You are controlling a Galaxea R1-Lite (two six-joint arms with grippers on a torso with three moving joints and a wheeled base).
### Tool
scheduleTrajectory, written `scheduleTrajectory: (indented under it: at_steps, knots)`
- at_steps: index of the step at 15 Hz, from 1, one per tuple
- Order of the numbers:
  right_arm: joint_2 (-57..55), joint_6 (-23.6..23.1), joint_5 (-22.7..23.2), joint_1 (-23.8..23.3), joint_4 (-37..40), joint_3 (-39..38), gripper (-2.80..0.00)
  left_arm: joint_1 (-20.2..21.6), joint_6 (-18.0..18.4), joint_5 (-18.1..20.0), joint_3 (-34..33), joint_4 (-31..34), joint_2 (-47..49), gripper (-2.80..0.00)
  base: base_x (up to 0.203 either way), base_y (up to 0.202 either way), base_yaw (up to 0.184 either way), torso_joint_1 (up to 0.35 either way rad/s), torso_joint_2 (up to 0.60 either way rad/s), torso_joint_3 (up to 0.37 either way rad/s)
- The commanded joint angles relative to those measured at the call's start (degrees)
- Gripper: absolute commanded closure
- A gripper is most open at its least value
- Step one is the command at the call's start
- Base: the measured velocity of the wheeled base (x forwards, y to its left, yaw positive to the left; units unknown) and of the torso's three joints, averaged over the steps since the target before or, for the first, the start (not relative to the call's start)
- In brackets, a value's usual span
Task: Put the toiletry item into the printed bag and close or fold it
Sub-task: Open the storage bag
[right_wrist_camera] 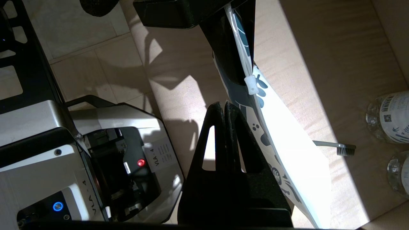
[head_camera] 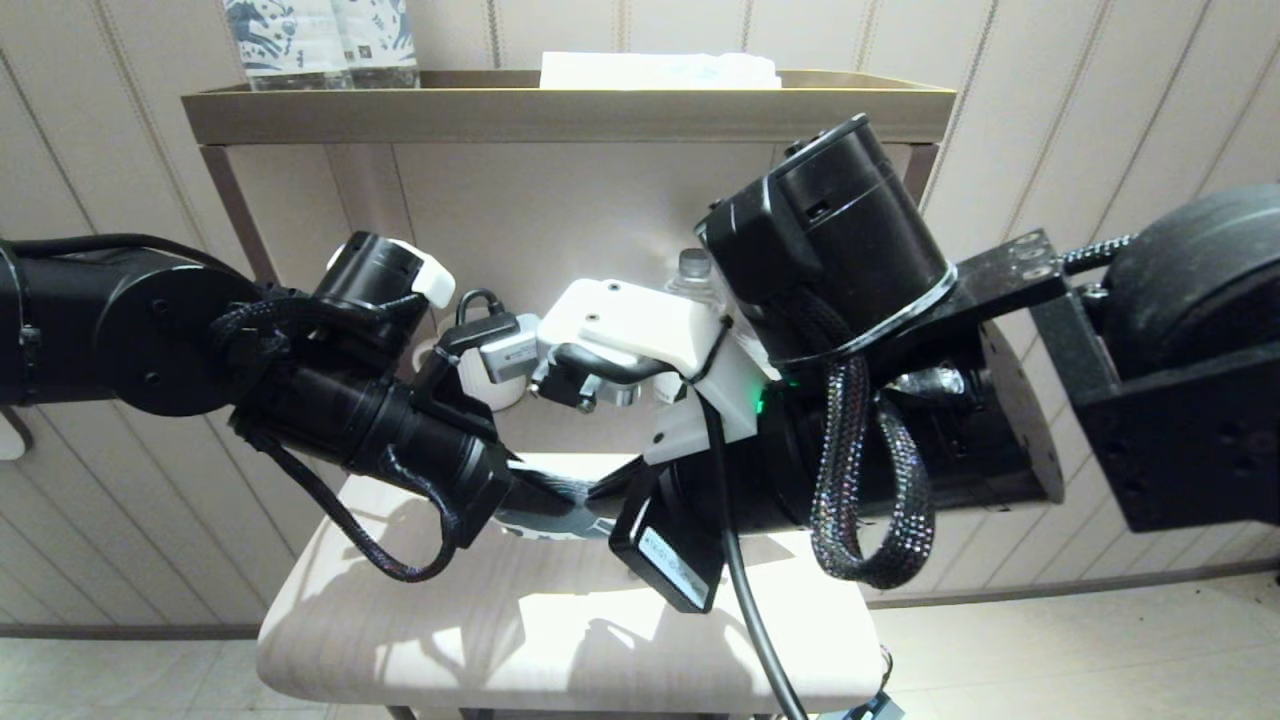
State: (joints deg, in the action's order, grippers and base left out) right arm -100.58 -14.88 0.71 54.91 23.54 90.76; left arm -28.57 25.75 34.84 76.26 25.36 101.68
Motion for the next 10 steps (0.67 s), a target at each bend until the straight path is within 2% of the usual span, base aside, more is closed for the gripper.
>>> scheduleTrajectory:
  at_steps: [1,5,7,8,10]
  knots:
    - [0.3,-0.1,0.0,0.0,0.1,0.1,0.00,0.0,0.2,0.2,0.0,0.1,0.2,0.00,0.000,0.000,0.000,0.000,0.00,0.000]
    - [0.5,-0.1,-0.3,0.0,0.1,1.2,0.00,0.0,0.2,0.2,-0.2,0.2,0.1,0.00,0.000,0.000,0.000,0.000,0.00,0.000]
    - [1.7,0.4,-1.4,-0.1,0.3,4.2,0.00,0.0,0.2,0.3,-0.5,0.2,0.1,0.00,0.000,0.000,0.000,0.000,0.00,0.000]
    - [2.7,2.3,-1.7,-0.3,0.3,5.9,0.00,0.0,0.2,0.3,-0.6,0.3,-0.1,0.00,0.000,0.000,0.000,0.000,0.00,0.000]
    - [4.1,10.6,-1.7,-0.5,0.2,9.0,0.00,0.0,0.0,0.3,-0.6,0.5,-0.6,0.00,0.000,0.000,0.000,0.000,0.00,0.000]
